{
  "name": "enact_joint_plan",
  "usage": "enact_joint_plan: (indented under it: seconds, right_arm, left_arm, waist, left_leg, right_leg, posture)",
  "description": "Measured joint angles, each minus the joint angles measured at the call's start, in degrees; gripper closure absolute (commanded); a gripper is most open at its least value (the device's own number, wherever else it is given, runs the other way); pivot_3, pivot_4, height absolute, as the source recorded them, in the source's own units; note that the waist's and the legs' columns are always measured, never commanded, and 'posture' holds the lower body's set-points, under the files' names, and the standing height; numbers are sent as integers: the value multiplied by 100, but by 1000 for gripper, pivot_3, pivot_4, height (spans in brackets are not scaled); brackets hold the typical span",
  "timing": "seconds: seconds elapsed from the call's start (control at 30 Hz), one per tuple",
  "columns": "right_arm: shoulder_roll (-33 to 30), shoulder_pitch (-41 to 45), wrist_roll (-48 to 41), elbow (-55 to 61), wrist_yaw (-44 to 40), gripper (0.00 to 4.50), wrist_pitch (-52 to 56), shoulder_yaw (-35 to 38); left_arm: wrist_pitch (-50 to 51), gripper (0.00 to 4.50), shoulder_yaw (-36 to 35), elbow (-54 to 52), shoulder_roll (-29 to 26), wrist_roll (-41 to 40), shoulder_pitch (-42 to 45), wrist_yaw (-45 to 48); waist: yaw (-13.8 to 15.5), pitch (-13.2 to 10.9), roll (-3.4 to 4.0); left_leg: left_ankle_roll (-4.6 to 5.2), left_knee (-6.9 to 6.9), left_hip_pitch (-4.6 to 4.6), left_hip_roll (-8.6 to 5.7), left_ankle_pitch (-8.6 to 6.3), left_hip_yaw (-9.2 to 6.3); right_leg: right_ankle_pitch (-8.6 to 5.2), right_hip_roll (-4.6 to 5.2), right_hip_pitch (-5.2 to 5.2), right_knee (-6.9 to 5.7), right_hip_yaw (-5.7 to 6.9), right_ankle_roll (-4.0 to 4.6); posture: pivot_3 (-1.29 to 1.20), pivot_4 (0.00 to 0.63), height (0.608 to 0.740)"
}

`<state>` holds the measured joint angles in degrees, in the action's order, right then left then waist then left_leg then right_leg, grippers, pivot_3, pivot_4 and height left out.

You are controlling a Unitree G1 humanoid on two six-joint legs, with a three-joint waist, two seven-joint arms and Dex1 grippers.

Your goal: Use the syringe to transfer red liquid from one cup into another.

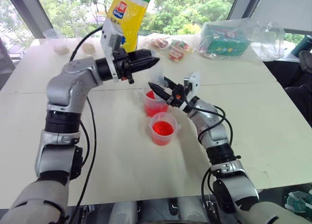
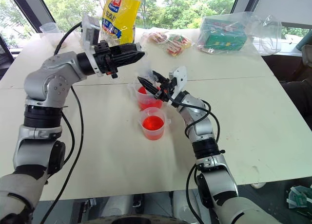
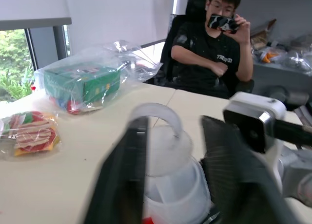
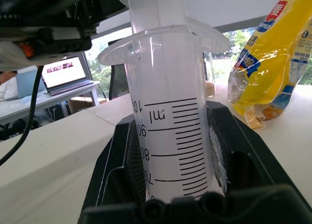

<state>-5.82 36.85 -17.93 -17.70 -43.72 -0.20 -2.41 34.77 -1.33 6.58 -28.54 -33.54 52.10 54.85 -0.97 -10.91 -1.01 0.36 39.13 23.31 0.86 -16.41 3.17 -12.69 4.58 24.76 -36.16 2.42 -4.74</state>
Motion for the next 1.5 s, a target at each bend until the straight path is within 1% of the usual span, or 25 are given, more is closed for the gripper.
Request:
enact_joint_plan:
  seconds: [0.07, 0.1, 0.37, 0.47, 0.57, 0.7, 0.8, 0.9, 0.97, 1.07, 1.33, 1.5]
  right_arm:
    - [-5, 76, -39, 0, 23, 3141, 110, 49]
    - [-14, 116, -50, 0, 35, 3141, 135, 68]
    - [-29, 314, -335, 265, 89, 3141, 410, 222]
    - [-37, 365, -487, 641, 155, 3141, 661, 242]
    - [-148, 385, -885, 1344, 244, 3141, 1179, 343]
    - [-442, 362, -1748, 2488, 410, 3141, 2162, 570]
    - [-678, 100, -2439, 3234, 471, 3141, 2857, 647]
    - [-813, -176, -2841, 3652, 518, 3141, 3292, 638]
    - [-900, -489, -2902, 3925, 505, 3141, 3392, 573]
    - [-903, -867, -2786, 3958, 478, 3141, 3385, 362]
    - [-939, -1388, -2090, 3752, 240, 3141, 2801, -39]
    - [-943, -1439, -1878, 3699, 158, 3141, 2600, -84]
  left_arm:
    - [20, 107, -20, -125, -70, -59, -86, 13]
    - [33, 43, -31, -185, -110, -83, -123, 15]
    - [360, 43, -432, -424, -647, -233, -493, 29]
    - [437, 43, -597, -458, -748, -331, -496, 18]
    - [471, 43, -646, -454, -750, -344, -493, -1]
    - [473, 43, -644, -447, -737, -344, -456, -3]
    - [473, 43, -637, -439, -714, -344, -412, 20]
    - [474, 43, -625, -419, -696, -344, -383, 52]
    - [489, 43, -611, -386, -676, -348, -316, 123]
    - [562, 43, -609, -386, -669, -419, -222, 205]
    - [996, 43, -619, -504, -661, -822, -180, 377]
    - [1103, 43, -636, -557, -687, -993, -177, 397]
  waist:
    - [-5, 0, 0]
    - [-4, 0, 0]
    - [9, 0, 1]
    - [20, -1, 1]
    - [30, -1, 1]
    - [24, 0, 1]
    - [26, 0, 1]
    - [25, 0, 1]
    - [27, 0, 0]
    - [19, 0, 0]
    - [22, 0, 0]
    - [24, 0, 0]
  left_leg:
    - [0, 0, 0, 0, 0, 0]
    - [0, 0, 1, 0, 0, 0]
    - [0, 0, 4, 1, 0, -1]
    - [0, 0, 4, -1, 0, -1]
    - [0, 0, 6, -1, 0, -2]
    - [0, 0, 5, -1, 0, -2]
    - [1, -1, 5, 0, -1, -3]
    - [1, 0, 5, -1, -1, -1]
    - [1, 0, 5, 0, -1, -2]
    - [1, 0, 5, -1, -1, 0]
    - [1, 0, 6, -1, -1, -1]
    - [1, 0, 5, -1, -1, -3]
  right_leg:
    - [0, 0, 0, 0, 0, 0]
    - [0, 0, 1, 0, 0, 0]
    - [0, 1, 3, -1, 0, 0]
    - [0, 4, 3, 0, 1, 0]
    - [0, 4, 3, 1, 2, 0]
    - [0, 5, 3, 1, 2, 0]
    - [0, 4, 3, 1, 3, 0]
    - [0, 4, 3, 1, 3, 0]
    - [0, 2, 3, 2, 3, 0]
    - [0, 1, 4, 3, 2, 0]
    - [-1, 0, 4, 4, 2, 0]
    - [-1, -1, 4, 3, 2, 0]
  posture:
    - [0, 150, 740]
    - [0, 150, 740]
    - [0, 150, 740]
    - [0, 150, 740]
    - [0, 150, 740]
    - [0, 150, 740]
    - [0, 150, 740]
    - [0, 150, 740]
    - [0, 150, 740]
    - [0, 150, 740]
    - [0, 150, 740]
    - [0, 150, 740]
